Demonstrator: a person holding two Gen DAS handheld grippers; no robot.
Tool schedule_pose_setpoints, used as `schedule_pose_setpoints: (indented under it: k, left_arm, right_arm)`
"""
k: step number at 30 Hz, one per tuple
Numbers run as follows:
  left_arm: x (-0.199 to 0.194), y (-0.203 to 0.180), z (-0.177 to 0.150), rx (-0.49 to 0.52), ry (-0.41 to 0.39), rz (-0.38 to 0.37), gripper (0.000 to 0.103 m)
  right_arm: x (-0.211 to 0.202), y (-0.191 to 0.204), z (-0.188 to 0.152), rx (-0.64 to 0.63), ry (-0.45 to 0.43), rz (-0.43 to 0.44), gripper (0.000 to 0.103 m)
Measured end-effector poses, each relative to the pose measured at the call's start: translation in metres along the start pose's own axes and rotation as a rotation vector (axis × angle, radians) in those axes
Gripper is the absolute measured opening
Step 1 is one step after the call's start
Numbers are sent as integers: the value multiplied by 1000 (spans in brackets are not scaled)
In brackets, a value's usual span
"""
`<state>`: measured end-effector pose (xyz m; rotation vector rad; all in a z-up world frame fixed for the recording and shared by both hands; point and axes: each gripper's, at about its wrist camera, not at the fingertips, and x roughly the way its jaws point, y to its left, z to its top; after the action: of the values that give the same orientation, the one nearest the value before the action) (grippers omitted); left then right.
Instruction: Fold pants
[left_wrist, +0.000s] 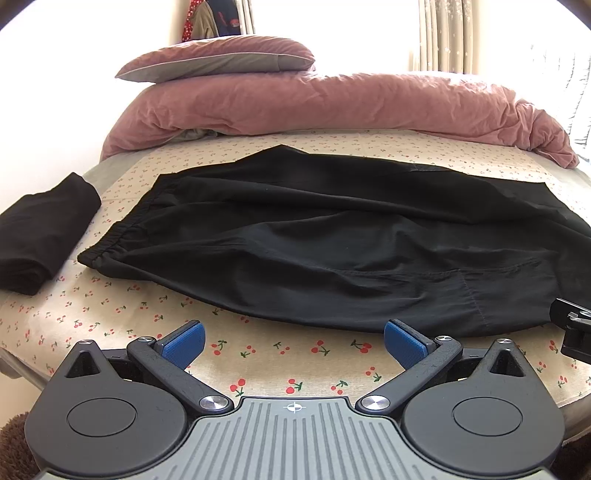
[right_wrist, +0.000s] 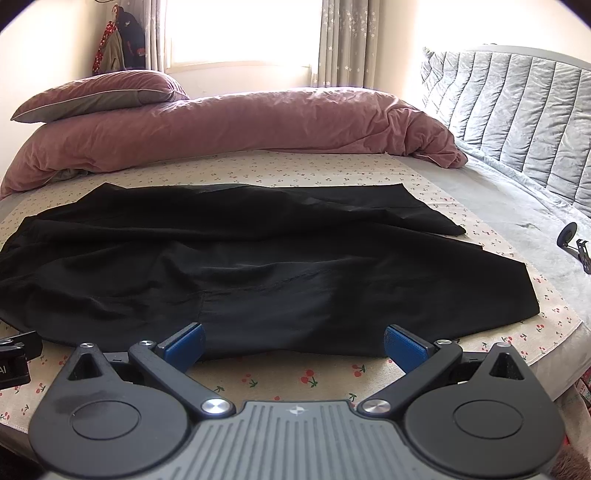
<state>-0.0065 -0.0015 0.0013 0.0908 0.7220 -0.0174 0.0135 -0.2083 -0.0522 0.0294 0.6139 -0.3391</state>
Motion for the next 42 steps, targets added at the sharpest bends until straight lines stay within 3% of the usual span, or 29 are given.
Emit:
schedule_pose_setpoints:
  k: [42]
  left_arm:
    - [7, -4, -2, 12, 16, 12, 103]
  right_arm:
    - [10, 0, -3, 5, 32, 10, 103]
